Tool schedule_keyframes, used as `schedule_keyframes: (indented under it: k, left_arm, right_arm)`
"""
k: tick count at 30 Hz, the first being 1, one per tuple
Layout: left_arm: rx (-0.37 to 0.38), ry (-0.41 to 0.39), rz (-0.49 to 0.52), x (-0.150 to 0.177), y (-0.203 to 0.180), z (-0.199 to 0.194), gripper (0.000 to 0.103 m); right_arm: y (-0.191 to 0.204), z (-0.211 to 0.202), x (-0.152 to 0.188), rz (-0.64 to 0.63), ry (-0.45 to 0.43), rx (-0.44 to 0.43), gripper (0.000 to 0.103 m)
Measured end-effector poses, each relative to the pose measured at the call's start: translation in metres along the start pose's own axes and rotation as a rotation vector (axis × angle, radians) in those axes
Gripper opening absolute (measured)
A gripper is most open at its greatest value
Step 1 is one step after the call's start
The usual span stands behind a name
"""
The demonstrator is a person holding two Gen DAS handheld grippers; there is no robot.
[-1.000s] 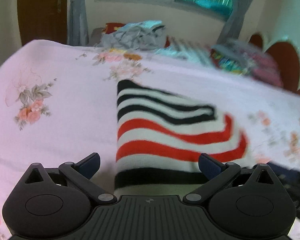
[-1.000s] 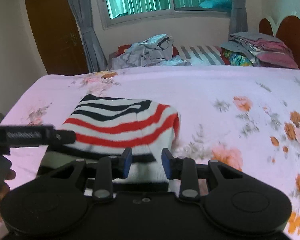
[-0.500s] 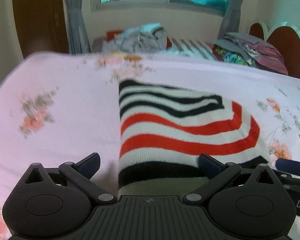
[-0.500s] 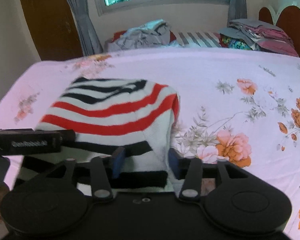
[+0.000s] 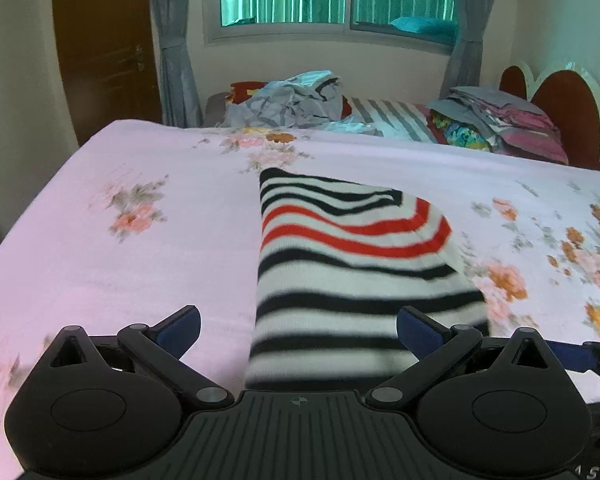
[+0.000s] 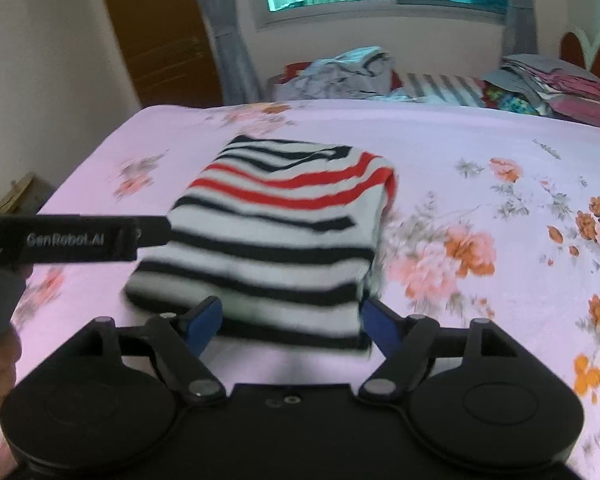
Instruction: Fold small clothes
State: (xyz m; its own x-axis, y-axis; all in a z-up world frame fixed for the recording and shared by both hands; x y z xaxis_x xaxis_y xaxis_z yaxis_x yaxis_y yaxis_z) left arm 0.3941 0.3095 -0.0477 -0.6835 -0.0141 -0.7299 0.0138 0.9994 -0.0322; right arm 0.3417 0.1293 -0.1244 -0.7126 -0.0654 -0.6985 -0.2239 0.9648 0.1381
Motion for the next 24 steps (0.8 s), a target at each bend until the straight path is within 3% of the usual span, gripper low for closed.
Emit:
schedule_keyframes:
  k: [9, 17, 24]
  left_arm:
    - [-0.041, -0.045, -0.002, 0.039, -0.005, -0.091, 0.103]
    - [-0.056, -0.053, -0.030, 0.079, -0.005, -0.164, 0.103]
    - [-0.079, -0.103, -0.053, 0.100, 0.001, -0.222, 0.103]
  right_arm:
    - [0.016, -0.083, 0.033, -0.055, -0.069, -0.034, 0.088]
    - [0.033, -0.159, 0.061, -0.082, -0.204, 0.106, 0.102]
    - [0.047, -0.219, 0.067, -0.101, -0.327, 0.161, 0.103]
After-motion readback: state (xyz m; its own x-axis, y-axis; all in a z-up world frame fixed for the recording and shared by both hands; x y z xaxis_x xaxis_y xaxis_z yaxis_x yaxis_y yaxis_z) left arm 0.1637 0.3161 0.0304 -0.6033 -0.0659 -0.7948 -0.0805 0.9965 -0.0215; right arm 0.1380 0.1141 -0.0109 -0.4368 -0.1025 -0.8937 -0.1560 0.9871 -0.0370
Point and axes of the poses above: each gripper's, at about its wrist camera, not at the fingertips, and z roughly the way its jaws point, y to its left, x to its underside, the point moved 4 cm from there along z, roughly the way its jaws point, and after that the axes turned 3 degrees about x, right-handed, at the moved point
